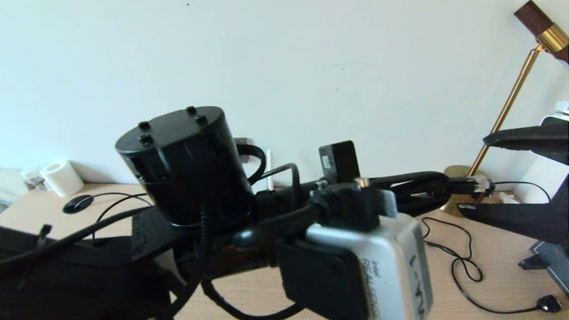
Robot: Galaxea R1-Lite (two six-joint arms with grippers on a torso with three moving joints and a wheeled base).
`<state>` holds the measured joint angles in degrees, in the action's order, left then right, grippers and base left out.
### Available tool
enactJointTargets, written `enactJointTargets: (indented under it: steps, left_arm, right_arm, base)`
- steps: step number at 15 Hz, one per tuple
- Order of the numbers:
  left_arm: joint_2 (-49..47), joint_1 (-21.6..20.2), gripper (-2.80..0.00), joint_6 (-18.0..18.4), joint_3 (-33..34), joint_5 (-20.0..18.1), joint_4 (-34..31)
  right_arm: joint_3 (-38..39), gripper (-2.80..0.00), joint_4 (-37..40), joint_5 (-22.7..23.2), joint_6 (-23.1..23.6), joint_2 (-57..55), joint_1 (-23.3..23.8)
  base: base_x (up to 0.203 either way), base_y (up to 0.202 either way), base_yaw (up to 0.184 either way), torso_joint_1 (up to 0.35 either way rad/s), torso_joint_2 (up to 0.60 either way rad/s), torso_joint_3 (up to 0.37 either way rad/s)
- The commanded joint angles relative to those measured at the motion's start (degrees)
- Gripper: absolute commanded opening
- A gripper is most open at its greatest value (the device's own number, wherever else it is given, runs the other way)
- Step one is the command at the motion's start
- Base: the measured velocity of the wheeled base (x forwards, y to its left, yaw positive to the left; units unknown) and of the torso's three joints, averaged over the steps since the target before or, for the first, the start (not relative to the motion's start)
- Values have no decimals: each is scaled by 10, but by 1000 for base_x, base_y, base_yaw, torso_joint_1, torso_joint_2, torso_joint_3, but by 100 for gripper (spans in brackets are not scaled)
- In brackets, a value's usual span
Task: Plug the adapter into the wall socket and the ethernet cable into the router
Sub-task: Hand it to the other hand, then align cable and router interface
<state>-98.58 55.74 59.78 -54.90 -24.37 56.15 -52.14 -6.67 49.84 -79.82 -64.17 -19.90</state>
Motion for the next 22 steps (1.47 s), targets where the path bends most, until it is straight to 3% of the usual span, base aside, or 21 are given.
enactJointTargets:
  steps: [1,3,5,6,7,9,11,13,14,17,19,22]
  left_arm:
    - [40,-29,-280,-119,38,45,2]
    - [58,-56,-280,-304,63,113,0]
    - [64,-77,-280,-486,71,217,-9]
    - [70,-97,-280,-557,76,265,-25]
    - [77,-122,-280,-603,87,285,-55]
    - [88,-168,-280,-660,114,301,-133]
    - [92,-200,-280,-732,136,300,-187]
    - [91,-231,-280,-757,157,301,-208]
    - [87,-250,-280,-770,172,302,-209]
    - [86,-290,-280,-783,232,306,-210]
    - [74,-319,-280,-784,253,304,-211]
    - [27,-338,-280,-785,259,301,-210]
  right_arm:
    - [18,0,-1,-32,40,53,21]
    - [57,0,3,-145,208,110,55]
    - [115,0,12,-279,418,168,67]
    - [159,0,17,-349,519,211,71]
    - [197,0,20,-407,592,251,73]
    - [258,0,28,-506,717,336,75]
    - [288,0,105,-589,805,412,83]
    - [299,0,245,-642,841,473,100]
    - [318,0,275,-653,842,484,107]
    - [416,0,231,-651,816,484,110]
    - [460,0,149,-605,810,484,110]
    - [475,0,146,-550,793,484,110]
  base:
    - [0,0,0,0,0,0]
    - [0,0,0,0,0,0]
    - [0,0,0,0,0,0]
    - [0,0,0,0,0,0]
    - [0,0,0,0,0,0]
    - [0,0,0,0,0,0]
    - [0,0,0,0,0,0]
    - [0,0,0,0,0,0]
    - [0,0,0,0,0,0]
    - [0,0,0,0,0,0]
    - [0,0,0,0,0,0]
    - [0,0,0,0,0,0]
